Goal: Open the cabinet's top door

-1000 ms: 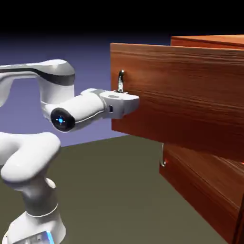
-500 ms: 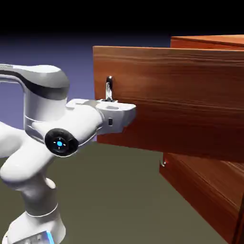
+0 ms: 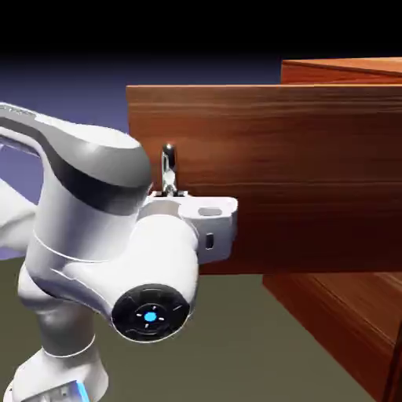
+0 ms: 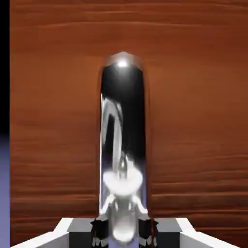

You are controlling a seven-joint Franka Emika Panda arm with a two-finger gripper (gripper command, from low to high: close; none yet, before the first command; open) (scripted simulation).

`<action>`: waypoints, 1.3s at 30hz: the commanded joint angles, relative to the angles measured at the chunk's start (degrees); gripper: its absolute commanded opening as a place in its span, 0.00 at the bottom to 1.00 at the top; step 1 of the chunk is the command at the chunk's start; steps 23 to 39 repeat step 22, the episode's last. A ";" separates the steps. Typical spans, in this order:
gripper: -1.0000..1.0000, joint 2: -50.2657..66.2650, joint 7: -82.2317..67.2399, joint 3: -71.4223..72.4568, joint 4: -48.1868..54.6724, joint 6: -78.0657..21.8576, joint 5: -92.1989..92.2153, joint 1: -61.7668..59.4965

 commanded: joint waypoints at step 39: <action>0.00 -6.97 6.13 -34.01 33.71 -16.43 -9.85 45.65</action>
